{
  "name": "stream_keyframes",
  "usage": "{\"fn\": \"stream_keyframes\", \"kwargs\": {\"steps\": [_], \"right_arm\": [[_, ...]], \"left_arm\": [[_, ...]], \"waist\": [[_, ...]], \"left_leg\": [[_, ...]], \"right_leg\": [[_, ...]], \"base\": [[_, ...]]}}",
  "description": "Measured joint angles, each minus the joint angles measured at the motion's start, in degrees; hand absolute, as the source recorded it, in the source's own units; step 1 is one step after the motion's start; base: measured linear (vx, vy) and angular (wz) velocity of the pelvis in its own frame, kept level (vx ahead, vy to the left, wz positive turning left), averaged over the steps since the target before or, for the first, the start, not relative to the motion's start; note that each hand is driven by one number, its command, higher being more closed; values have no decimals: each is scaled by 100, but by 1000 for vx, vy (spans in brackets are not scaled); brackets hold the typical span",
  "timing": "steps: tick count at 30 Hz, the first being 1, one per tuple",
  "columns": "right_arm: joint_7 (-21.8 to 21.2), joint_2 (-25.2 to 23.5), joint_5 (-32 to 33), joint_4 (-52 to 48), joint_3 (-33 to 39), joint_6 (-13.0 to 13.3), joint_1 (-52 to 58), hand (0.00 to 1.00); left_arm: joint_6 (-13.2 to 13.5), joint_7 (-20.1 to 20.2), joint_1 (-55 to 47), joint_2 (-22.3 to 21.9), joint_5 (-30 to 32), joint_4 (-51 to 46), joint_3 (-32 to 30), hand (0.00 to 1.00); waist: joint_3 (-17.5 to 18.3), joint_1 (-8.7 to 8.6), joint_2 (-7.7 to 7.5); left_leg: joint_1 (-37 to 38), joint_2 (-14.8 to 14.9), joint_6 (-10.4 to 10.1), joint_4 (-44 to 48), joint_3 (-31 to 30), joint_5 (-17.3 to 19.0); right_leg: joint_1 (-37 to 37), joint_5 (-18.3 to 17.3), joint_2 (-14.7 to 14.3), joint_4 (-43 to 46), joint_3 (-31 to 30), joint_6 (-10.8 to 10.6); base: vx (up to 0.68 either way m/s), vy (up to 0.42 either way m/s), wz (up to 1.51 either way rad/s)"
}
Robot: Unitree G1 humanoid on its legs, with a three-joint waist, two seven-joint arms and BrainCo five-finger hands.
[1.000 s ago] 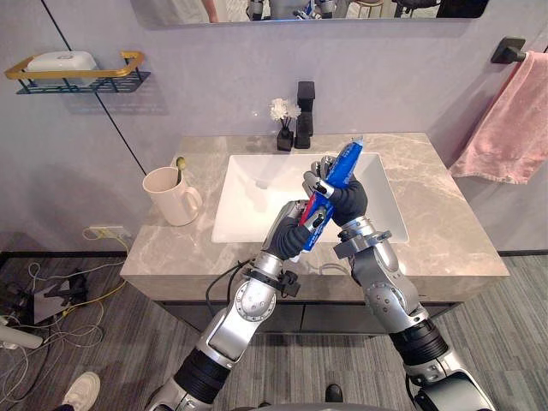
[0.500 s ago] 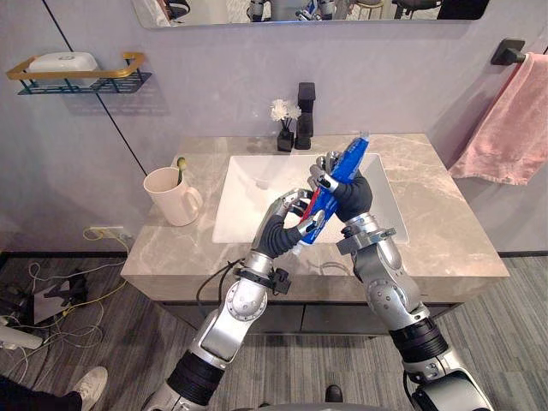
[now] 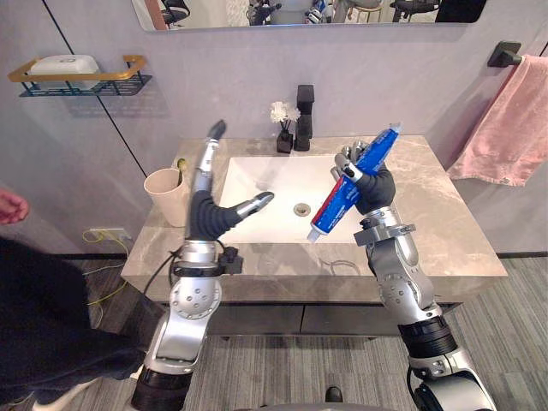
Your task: Organize washtable
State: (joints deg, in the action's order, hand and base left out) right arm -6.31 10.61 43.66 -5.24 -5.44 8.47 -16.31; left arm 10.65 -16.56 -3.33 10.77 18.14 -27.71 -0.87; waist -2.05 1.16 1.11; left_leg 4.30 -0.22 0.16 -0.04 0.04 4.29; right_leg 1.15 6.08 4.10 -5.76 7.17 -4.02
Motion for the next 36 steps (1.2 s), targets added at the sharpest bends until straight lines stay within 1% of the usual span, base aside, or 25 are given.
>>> {"fn": "stream_keyframes", "kwargs": {"steps": [4,6,7,8,9,10,12,14,17,19,21,23,24,28,30,32,34,36], "right_arm": [[-1,-10,-52,-135,282,2,278,100],[13,-19,-106,-328,532,21,533,100],[14,-20,-119,-343,579,22,571,100],[20,-24,-163,-343,678,22,626,100],[22,-36,-167,-343,730,22,659,100],[35,-48,-169,-343,758,22,677,100],[47,-118,-179,-342,841,22,687,100],[66,-144,-178,-342,882,23,686,100],[121,-213,-178,-341,891,26,688,100],[122,-254,-178,-341,884,30,688,100],[127,-293,-178,-341,867,46,688,100],[140,-322,-178,-340,825,105,688,100],[147,-328,-181,-340,737,176,689,100],[155,-330,-250,-339,511,223,720,100],[156,-331,-286,-339,452,227,757,100],[163,-331,-369,-339,456,236,800,100],[170,-330,-448,-339,454,236,841,100],[264,-331,-509,-339,453,243,841,100]], "left_arm": [[-1,-18,-552,-363,-338,13,-812,0],[14,-73,-895,-669,-760,115,-1364,0],[34,-105,-965,-730,-893,199,-1507,0],[60,-133,-1111,-864,-1144,490,-1789,0],[59,-135,-1201,-925,-1267,702,-1920,0],[54,-131,-1255,-968,-1353,840,-1991,0],[27,-115,-1452,-1077,-1538,1502,-2101,0],[-20,-91,-1492,-1144,-1619,1907,-2129,0],[-91,-6,-1569,-1224,-1763,2836,-2141,0],[-169,112,-1568,-1254,-1761,3700,-2114,0],[-236,182,-1562,-1259,-1754,4329,-2088,0],[-304,277,-1562,-1256,-1753,4924,-2034,0],[-339,306,-1562,-1210,-1756,5410,-1864,0],[-422,489,-1554,-1161,-1744,6316,-1355,0],[-469,589,-1554,-1161,-1725,6608,-1165,0],[-508,683,-1554,-1150,-1721,6775,-1032,0],[-511,787,-1522,-1048,-1653,6888,-977,0],[-515,794,-1456,-930,-1565,7071,-811,0]], "waist": [[-2,22,-2],[-3,55,-2],[-3,83,-2],[-3,145,-1],[-2,153,-2],[-2,170,-2],[-2,277,-2],[-1,298,-4],[-1,293,-4],[0,291,-6],[0,290,-8],[-1,290,-9],[-3,290,-20],[-8,296,-70],[-9,295,-72],[-11,292,-78],[-13,293,-80],[-14,294,-81]], "left_leg": [[-42,1,-1,-22,-5,2],[-41,8,-13,-121,-35,-4],[-39,12,-16,-133,-37,-6],[-39,20,-19,-164,-43,-9],[-37,23,-29,-187,-65,-16],[-32,25,-39,-193,-74,-24],[-24,26,-54,-203,-103,-39],[-29,24,-54,-203,-136,-40],[-42,18,-43,-199,-159,-47],[-20,12,-44,-193,-176,-48],[-18,5,-44,-190,-178,-48],[-16,-2,-44,-186,-179,-48],[-44,-4,-44,-142,-197,-47],[-59,14,-45,-81,-249,-46],[-72,21,-46,-78,-273,-44],[-71,28,-47,-95,-291,-42],[-72,37,-53,-90,-293,-43],[-75,45,-71,-91,-301,-40]], "right_leg": [[-3,-8,1,0,26,0],[-19,-31,2,0,47,0],[-25,-33,3,0,45,0],[-32,-40,5,0,46,2],[-32,-49,6,0,61,3],[-35,-55,7,0,67,2],[-42,-68,10,0,72,-12],[-31,-84,16,0,100,-22],[-31,-96,33,1,155,-38],[-29,-97,45,1,195,-39],[-24,-97,54,1,200,-39],[-19,-98,60,1,204,-40],[-13,-97,63,0,211,-40],[24,-96,46,0,236,-38],[52,-98,37,0,234,-34],[50,-100,28,-1,234,-24],[51,-100,20,0,235,-20],[50,-107,12,0,239,-9]], "base": [[0,0,1],[-8,-4,10],[-18,-8,5],[0,0,0],[-4,-9,4],[18,-8,6],[0,0,0],[14,-4,7],[19,2,9],[25,5,7],[-1,1,2],[-43,-7,2],[-51,-12,5],[-65,-24,5],[-87,-28,2],[-66,-19,1],[-48,-15,1],[0,0,0]]}}
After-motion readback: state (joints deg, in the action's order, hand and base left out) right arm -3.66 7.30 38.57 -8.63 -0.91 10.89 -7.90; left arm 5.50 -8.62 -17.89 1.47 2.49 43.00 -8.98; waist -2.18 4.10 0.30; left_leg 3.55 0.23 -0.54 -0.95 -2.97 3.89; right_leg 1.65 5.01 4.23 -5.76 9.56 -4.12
